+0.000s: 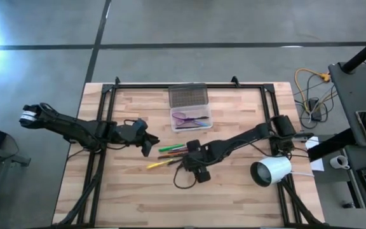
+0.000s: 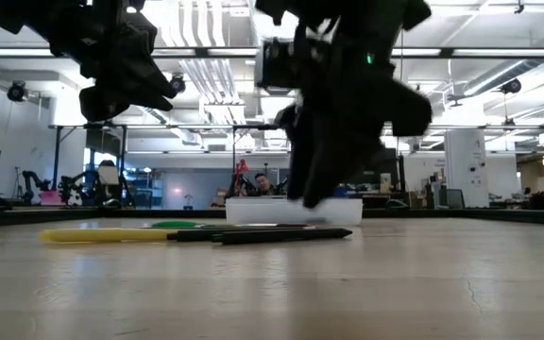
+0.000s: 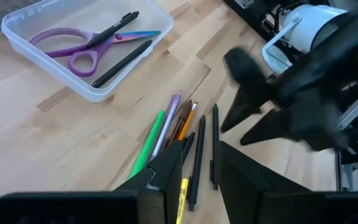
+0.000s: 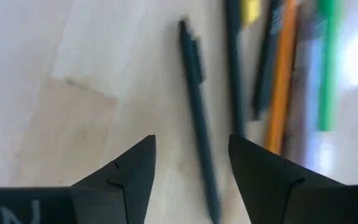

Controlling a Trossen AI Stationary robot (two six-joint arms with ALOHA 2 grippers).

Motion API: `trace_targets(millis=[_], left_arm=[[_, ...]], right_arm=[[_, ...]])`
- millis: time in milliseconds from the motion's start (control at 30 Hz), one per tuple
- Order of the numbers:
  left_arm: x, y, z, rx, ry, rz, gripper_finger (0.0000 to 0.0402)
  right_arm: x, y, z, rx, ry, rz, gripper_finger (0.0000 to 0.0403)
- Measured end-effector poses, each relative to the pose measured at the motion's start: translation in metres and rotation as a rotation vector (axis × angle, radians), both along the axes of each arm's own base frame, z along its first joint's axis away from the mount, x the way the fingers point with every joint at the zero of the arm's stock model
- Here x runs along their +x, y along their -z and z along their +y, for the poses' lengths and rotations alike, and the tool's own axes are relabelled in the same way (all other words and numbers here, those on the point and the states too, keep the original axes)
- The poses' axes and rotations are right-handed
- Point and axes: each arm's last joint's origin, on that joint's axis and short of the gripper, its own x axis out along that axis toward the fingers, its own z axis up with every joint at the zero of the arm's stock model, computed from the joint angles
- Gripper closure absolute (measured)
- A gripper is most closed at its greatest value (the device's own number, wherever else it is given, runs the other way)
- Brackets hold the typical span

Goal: Pick & place school supplies into a supply box
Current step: Put the black pen into the black supply box

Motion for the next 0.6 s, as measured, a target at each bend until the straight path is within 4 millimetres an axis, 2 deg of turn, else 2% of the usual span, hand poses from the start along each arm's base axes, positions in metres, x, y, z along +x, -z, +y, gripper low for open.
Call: trace_targets(millis=[233,467,600], left_arm=[[0.001,0.001,0.000,-0.004,-0.003,0.001,0.0321],[0.001,0.001,0.000,-0.003,-0.006,0.006,0.0321],[0.001,0.001,0.000,0.001,-0.013,0.005,0.0321]], right_arm=[[0.008,0.020,-0.007,0.002,0.020,0.007,0.0229],[0.011,0.023,-0.015,0.098,0.028,0.023,0.0261],[0.010,0.026,-0.020,0.111,0.041,0.031,0.0294]])
